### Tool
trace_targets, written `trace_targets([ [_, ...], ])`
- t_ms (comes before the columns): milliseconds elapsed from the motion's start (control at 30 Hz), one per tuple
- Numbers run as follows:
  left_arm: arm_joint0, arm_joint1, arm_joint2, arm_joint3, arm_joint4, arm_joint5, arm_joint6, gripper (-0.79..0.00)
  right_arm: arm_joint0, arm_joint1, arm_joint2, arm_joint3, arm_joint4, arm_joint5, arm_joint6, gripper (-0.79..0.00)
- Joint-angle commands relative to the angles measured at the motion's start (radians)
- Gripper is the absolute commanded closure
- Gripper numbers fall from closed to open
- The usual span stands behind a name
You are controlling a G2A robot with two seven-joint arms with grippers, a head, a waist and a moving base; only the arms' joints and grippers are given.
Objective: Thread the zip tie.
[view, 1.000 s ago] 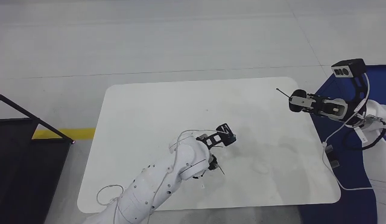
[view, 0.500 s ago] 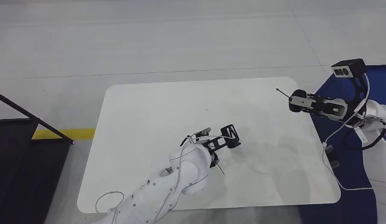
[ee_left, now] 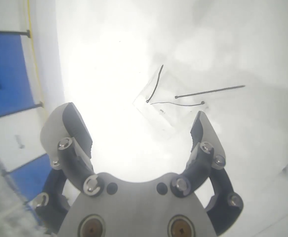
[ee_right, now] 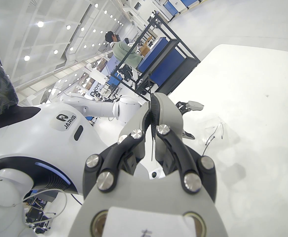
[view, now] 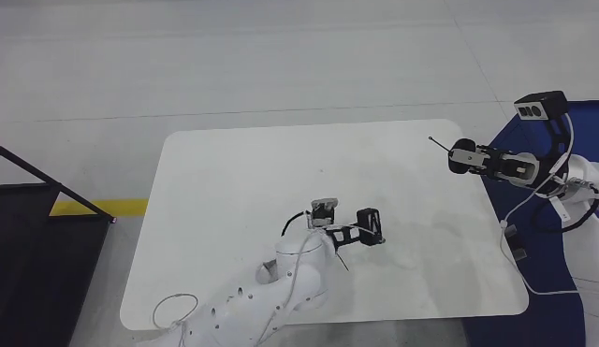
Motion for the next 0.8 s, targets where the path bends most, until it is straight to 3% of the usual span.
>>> trace_targets([
  [0,-0.020,-0.004,0.009,0.008,-0.017,-0.071,0.019,-0.785,0.000,0.000,0.000,0.000,0.000,0.000,0.000,0.000],
  [233,-0.138,-0.011,0.002,0.179,-0.217,-0.260,0.208,-0.785,0.000,0.000,0.000,0.000,0.000,0.000,0.000,0.000],
  [300,-0.159,-0.012,-0.002,0.220,-0.264,-0.244,0.192,-0.785,0.000,0.000,0.000,0.000,0.000,0.000,0.000,0.000],
  [533,-0.159,-0.012,-0.002,0.220,-0.264,-0.244,0.192,-0.785,0.000,0.000,0.000,0.000,0.000,0.000,0.000,0.000],
  [600,-0.148,-0.006,-0.020,0.224,-0.311,-0.306,0.291,-0.785,0.000,0.000,0.000,0.000,0.000,0.000,0.000,0.000],
  [767,-0.168,0.006,0.034,0.201,-0.162,-0.382,0.329,-0.785,0.000,0.000,0.000,0.000,0.000,0.000,0.000,0.000],
])
